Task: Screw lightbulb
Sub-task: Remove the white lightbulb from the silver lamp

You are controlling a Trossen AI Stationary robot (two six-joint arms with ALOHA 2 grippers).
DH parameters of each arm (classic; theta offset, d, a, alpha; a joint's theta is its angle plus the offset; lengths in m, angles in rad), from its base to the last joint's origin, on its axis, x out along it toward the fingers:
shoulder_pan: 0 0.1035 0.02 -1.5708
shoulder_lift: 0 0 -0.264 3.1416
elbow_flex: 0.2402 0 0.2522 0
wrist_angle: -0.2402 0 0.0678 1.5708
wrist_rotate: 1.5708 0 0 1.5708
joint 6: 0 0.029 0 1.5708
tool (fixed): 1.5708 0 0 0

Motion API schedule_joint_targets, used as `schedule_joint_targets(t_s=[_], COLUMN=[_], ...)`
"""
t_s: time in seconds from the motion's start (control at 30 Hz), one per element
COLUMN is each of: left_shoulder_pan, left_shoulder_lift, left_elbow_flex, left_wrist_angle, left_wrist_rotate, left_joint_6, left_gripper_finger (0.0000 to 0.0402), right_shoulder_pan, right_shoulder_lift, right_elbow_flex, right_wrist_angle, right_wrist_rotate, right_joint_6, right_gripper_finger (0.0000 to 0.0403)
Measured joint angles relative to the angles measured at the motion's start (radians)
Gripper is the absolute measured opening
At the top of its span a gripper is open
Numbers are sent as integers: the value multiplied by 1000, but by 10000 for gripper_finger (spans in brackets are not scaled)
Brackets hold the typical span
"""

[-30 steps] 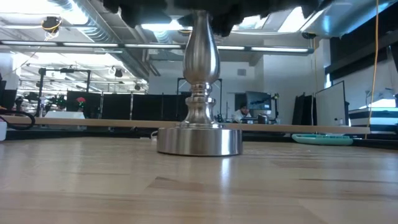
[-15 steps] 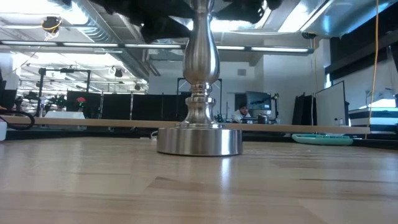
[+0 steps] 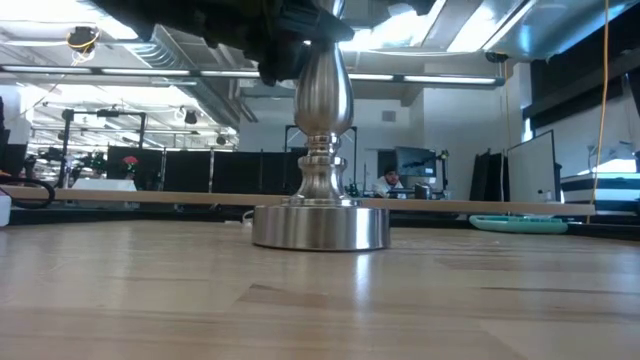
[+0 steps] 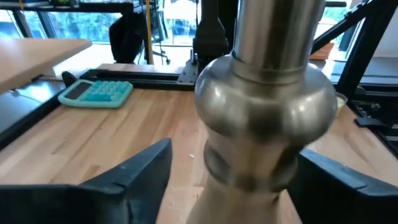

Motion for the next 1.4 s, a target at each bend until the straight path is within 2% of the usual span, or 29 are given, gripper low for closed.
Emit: schedule_joint_targets(t_s=[0.1, 0.2, 0.3, 0.43, 0.63, 0.73, 0.87, 1.0, 1.13, 1.33, 1.4], left_shoulder_pan=[-3, -3, -3, -3, -1, -2, -1, -2, -3, -3, -10], left_shoulder_lift=[-1, -8, -9, -9, -10, -10, -10, -10, -10, -10, -10], left_elbow_flex=[0, 0, 1, 1, 0, 0, 0, 0, 0, 0, 0], left_wrist_angle=[5, 2, 4, 1, -1, -4, -8, -7, -9, -8, -5], left_wrist_rotate=[-23, -28, -35, -69, -158, -203, -211, -214, -213, -208, -209], left_joint_6=[19, 28, 29, 23, 11, -6, -32, -32, -32, -23, -14], left_gripper_finger=[224, 163, 122, 122, 122, 122, 123, 123, 123, 123, 123], right_shoulder_pan=[0, 0, 1, 0, 13, 31, 40, 39, 39, 51, 52], right_shoulder_lift=[0, 1, 1, 24, 122, 186, 244, 265, 265, 254, 254], right_elbow_flex=[0, 0, 22, 104, 250, 299, 361, 393, 397, 397, 397], right_wrist_angle=[51, 147, 202, 157, 70, 39, 37, 53, 45, 45, 44], right_wrist_rotate=[-5, -63, -33, 98, 154, 219, 369, 400, 409, 407, 401], right_joint_6=[10, 27, 24, 24, -3, -9, -50, -54, -92, -113, -116], right_gripper_finger=[341, 341, 341, 341, 341, 341, 341, 334, 289, 156, 156])
